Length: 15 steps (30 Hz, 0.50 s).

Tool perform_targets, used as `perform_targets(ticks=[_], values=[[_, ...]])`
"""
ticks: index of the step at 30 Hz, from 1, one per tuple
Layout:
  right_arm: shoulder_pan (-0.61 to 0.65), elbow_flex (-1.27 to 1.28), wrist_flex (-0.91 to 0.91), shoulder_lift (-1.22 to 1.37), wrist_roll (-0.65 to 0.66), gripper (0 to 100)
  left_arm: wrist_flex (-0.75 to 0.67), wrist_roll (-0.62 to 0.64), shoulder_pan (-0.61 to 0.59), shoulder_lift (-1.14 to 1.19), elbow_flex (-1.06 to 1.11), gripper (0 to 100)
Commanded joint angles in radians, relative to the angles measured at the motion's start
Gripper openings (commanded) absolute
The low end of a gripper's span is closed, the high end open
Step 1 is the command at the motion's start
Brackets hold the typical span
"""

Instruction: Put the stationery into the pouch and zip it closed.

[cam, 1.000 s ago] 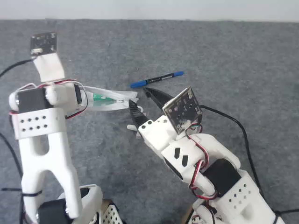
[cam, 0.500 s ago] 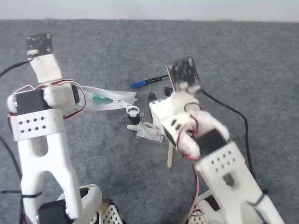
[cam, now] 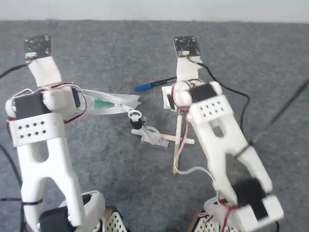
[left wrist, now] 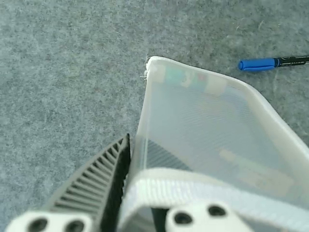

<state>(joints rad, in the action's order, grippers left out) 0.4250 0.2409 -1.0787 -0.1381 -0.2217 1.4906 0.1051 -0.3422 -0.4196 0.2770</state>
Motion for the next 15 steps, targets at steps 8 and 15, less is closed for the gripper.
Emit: perform_targets(ticks=[8,15], values=[[-0.091,-0.358,-0.076,0.390,-0.009,14.0,-0.018,0.020,-0.023,0.002,0.012,1],[-0.090,-0.560,-0.205,0.593,-0.012,14.0,-0.020,0.020,-0.023,0.002,0.013,1]])
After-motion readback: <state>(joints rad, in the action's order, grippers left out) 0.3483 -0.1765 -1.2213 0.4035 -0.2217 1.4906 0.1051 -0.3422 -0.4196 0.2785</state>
